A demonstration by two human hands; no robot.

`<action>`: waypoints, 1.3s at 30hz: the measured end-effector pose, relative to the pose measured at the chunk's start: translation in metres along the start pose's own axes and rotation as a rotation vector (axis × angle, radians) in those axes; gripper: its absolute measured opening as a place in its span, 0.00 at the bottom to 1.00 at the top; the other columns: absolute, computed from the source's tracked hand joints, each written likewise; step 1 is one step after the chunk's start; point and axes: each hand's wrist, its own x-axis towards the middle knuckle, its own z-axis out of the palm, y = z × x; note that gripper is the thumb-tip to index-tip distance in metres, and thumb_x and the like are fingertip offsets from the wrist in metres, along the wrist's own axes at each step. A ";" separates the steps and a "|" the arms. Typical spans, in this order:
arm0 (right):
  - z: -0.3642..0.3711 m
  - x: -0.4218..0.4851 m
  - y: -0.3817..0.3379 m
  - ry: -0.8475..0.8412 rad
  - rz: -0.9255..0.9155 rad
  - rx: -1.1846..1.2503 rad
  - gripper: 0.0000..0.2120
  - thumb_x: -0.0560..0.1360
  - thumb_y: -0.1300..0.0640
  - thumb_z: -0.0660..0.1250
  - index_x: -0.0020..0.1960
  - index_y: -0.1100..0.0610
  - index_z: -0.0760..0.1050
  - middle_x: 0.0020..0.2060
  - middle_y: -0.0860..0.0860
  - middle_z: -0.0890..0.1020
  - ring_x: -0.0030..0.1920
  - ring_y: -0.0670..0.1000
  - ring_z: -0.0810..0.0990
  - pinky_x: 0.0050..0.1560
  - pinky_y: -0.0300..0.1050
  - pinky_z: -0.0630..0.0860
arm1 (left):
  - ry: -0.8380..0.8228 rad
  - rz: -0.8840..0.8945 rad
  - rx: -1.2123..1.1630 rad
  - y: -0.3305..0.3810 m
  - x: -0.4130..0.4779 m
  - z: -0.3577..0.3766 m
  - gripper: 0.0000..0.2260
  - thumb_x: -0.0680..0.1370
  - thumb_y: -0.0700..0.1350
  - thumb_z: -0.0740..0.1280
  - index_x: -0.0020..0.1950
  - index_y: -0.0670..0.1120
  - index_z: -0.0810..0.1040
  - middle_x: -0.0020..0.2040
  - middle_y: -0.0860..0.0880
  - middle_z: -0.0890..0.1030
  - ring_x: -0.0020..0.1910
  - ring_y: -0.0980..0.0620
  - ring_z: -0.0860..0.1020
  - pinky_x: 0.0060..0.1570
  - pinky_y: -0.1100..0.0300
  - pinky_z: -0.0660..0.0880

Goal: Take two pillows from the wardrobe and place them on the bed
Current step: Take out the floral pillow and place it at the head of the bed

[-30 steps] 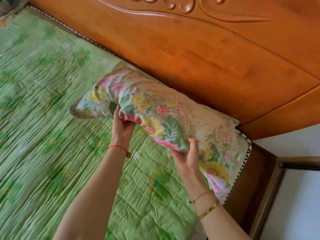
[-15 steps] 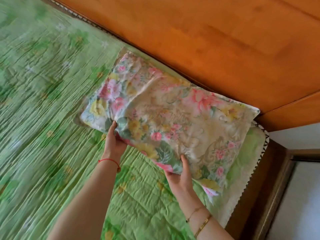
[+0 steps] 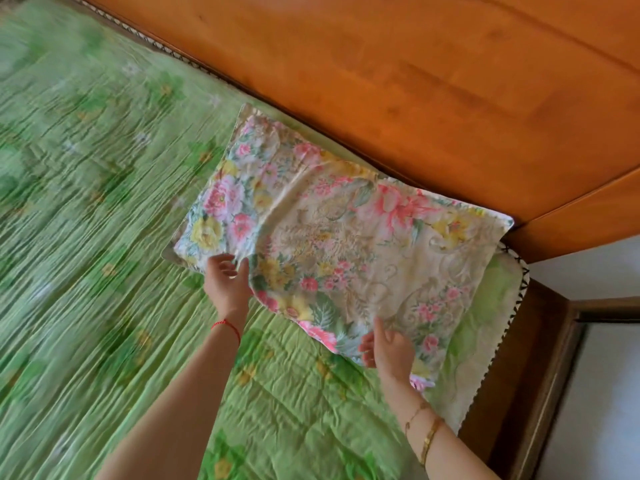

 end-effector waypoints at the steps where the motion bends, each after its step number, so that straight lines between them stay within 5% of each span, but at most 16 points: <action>1: -0.005 0.003 -0.008 0.040 -0.110 0.007 0.23 0.80 0.47 0.65 0.33 0.62 0.80 0.22 0.52 0.82 0.22 0.50 0.79 0.27 0.43 0.79 | -0.070 0.091 0.016 0.009 0.003 0.003 0.11 0.77 0.40 0.72 0.57 0.40 0.76 0.52 0.39 0.82 0.47 0.42 0.81 0.47 0.47 0.81; 5: -0.022 0.024 -0.046 0.127 -0.337 0.038 0.14 0.80 0.53 0.66 0.40 0.60 0.80 0.34 0.55 0.85 0.37 0.55 0.83 0.44 0.53 0.81 | -0.203 0.308 0.099 0.050 0.024 0.024 0.08 0.80 0.42 0.68 0.58 0.43 0.79 0.55 0.46 0.83 0.47 0.52 0.79 0.41 0.67 0.74; 9: -0.033 0.059 -0.083 0.226 -0.433 0.027 0.12 0.79 0.52 0.66 0.54 0.60 0.81 0.47 0.54 0.85 0.47 0.51 0.82 0.44 0.36 0.75 | -0.257 0.408 0.150 0.086 0.049 0.058 0.11 0.81 0.44 0.67 0.62 0.44 0.80 0.58 0.48 0.83 0.56 0.49 0.81 0.53 0.55 0.78; 12: -0.036 0.086 -0.108 0.269 -0.543 -0.028 0.11 0.80 0.55 0.66 0.58 0.60 0.80 0.52 0.54 0.84 0.50 0.51 0.81 0.44 0.29 0.71 | -0.263 0.507 0.209 0.108 0.068 0.085 0.12 0.81 0.43 0.67 0.64 0.44 0.80 0.62 0.47 0.81 0.60 0.47 0.79 0.54 0.56 0.75; 14: -0.034 0.106 -0.125 0.290 -0.632 -0.086 0.11 0.79 0.59 0.66 0.59 0.60 0.80 0.54 0.56 0.84 0.53 0.53 0.81 0.48 0.34 0.76 | -0.288 0.564 0.261 0.119 0.083 0.106 0.13 0.82 0.41 0.65 0.65 0.44 0.79 0.65 0.45 0.80 0.64 0.45 0.77 0.60 0.52 0.73; 16: -0.031 0.130 -0.142 0.332 -0.738 -0.189 0.11 0.79 0.61 0.66 0.59 0.61 0.80 0.54 0.56 0.84 0.56 0.56 0.81 0.56 0.50 0.79 | -0.339 0.643 0.339 0.129 0.098 0.131 0.14 0.82 0.40 0.63 0.67 0.44 0.78 0.68 0.43 0.78 0.68 0.42 0.74 0.66 0.48 0.71; 21: -0.021 0.178 -0.172 0.313 -0.794 -0.455 0.15 0.80 0.60 0.64 0.65 0.59 0.77 0.62 0.55 0.81 0.66 0.58 0.76 0.69 0.57 0.68 | -0.493 0.817 0.595 0.143 0.124 0.190 0.18 0.83 0.39 0.58 0.73 0.48 0.74 0.73 0.48 0.74 0.75 0.43 0.67 0.72 0.41 0.64; 25: -0.020 0.214 -0.182 0.299 -0.674 -0.746 0.19 0.82 0.52 0.61 0.70 0.56 0.72 0.69 0.54 0.76 0.74 0.59 0.66 0.76 0.62 0.49 | -0.500 0.778 0.865 0.138 0.141 0.220 0.20 0.85 0.46 0.55 0.78 0.52 0.65 0.79 0.50 0.65 0.80 0.43 0.55 0.74 0.29 0.43; 27: -0.024 0.227 -0.181 0.325 -0.640 -0.856 0.16 0.81 0.51 0.61 0.66 0.56 0.75 0.63 0.56 0.77 0.70 0.60 0.70 0.76 0.66 0.47 | -0.456 0.762 0.919 0.135 0.149 0.227 0.19 0.85 0.49 0.55 0.75 0.51 0.69 0.76 0.48 0.68 0.80 0.43 0.56 0.72 0.26 0.38; 31: -0.032 0.242 -0.179 0.408 -0.658 -0.871 0.08 0.79 0.55 0.65 0.49 0.60 0.79 0.48 0.59 0.79 0.55 0.64 0.77 0.74 0.65 0.59 | -0.349 0.687 0.874 0.140 0.156 0.236 0.11 0.82 0.50 0.62 0.57 0.47 0.81 0.60 0.49 0.78 0.74 0.43 0.64 0.71 0.26 0.36; 35: -0.033 0.244 -0.179 0.483 -0.703 -0.759 0.06 0.79 0.59 0.64 0.47 0.61 0.76 0.45 0.59 0.78 0.50 0.64 0.78 0.63 0.61 0.69 | -0.254 0.620 0.614 0.152 0.153 0.246 0.06 0.78 0.42 0.67 0.40 0.49 0.78 0.43 0.53 0.78 0.64 0.43 0.72 0.74 0.31 0.40; 39: -0.034 0.241 -0.176 0.601 -0.654 -0.659 0.05 0.80 0.60 0.61 0.48 0.60 0.74 0.46 0.58 0.77 0.50 0.62 0.77 0.58 0.59 0.69 | -0.197 0.661 0.415 0.167 0.143 0.258 0.10 0.76 0.39 0.64 0.38 0.50 0.77 0.42 0.55 0.78 0.57 0.45 0.76 0.75 0.34 0.44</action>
